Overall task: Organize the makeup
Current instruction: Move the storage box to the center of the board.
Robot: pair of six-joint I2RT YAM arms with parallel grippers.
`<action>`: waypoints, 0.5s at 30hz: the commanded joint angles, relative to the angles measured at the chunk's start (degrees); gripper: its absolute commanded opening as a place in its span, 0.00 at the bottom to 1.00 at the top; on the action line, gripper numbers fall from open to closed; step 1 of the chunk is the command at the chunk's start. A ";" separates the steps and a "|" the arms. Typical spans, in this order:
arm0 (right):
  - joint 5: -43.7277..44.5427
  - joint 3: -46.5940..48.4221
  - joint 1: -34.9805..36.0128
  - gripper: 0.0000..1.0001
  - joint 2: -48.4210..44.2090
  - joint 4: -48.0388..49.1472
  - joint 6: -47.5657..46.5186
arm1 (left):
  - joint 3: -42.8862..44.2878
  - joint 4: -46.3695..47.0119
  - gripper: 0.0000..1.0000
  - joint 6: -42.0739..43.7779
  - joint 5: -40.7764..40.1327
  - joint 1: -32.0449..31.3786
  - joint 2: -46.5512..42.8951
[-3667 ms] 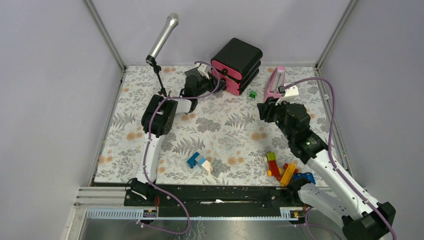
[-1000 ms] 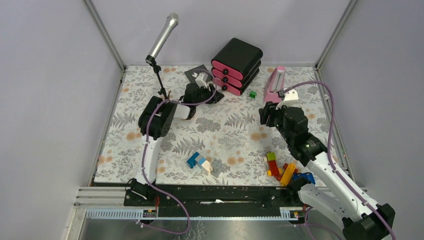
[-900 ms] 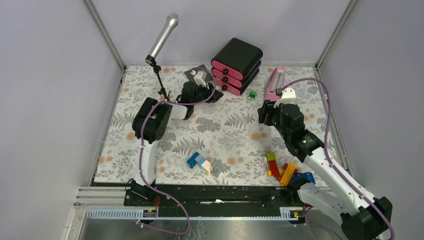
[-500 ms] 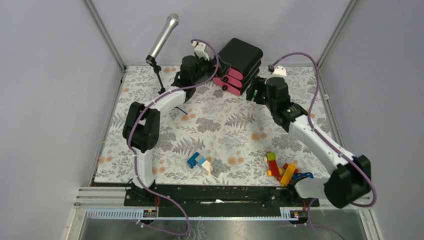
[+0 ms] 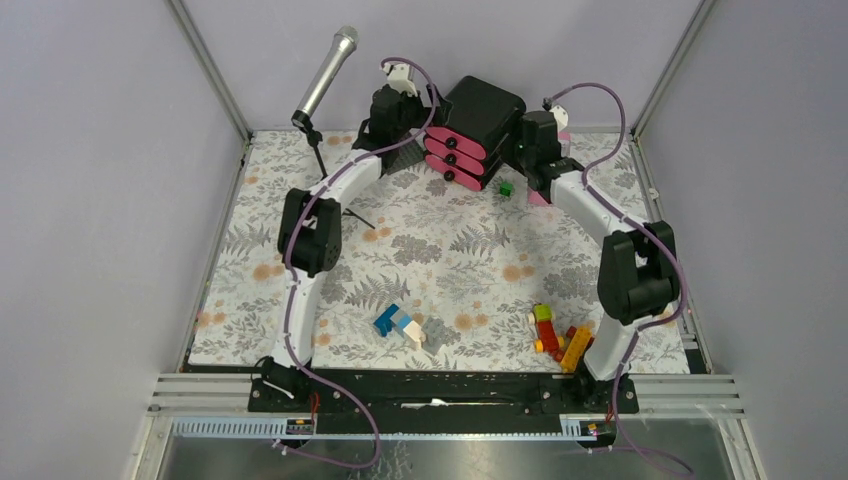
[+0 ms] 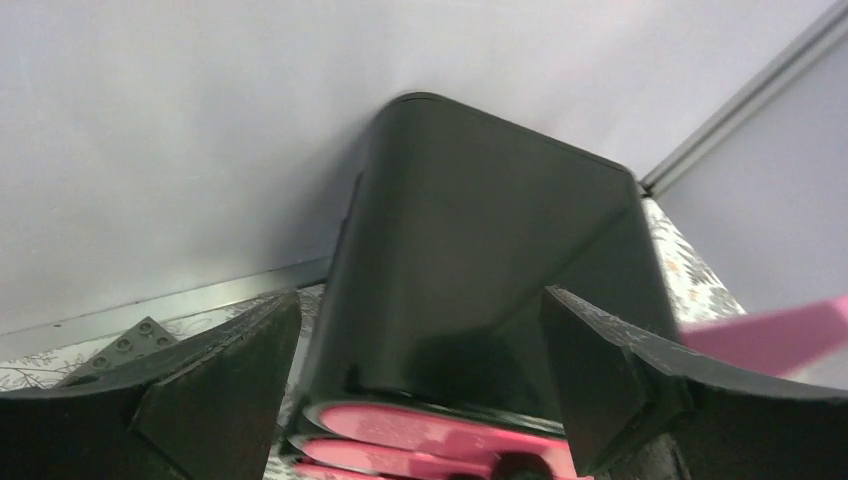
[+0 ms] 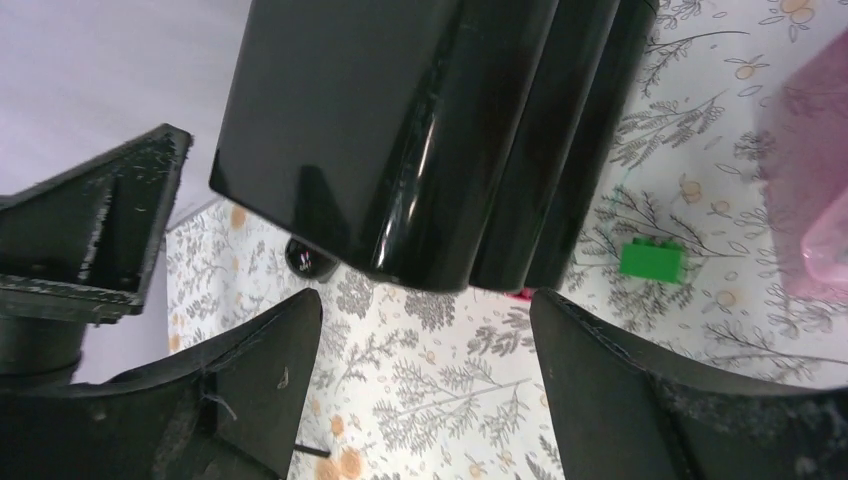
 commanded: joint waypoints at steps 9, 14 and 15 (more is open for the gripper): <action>0.87 9.99 -1.27 0.86 10.18 4.22 6.57 | 11.02 6.31 0.96 -7.53 6.01 3.74 10.61; -0.01 12.37 -2.03 0.87 13.55 4.26 7.31 | 11.22 7.26 0.90 -9.38 11.77 4.25 11.61; -0.43 12.94 -2.14 0.87 14.26 4.24 7.43 | 10.90 7.26 0.87 -9.94 13.04 4.35 11.58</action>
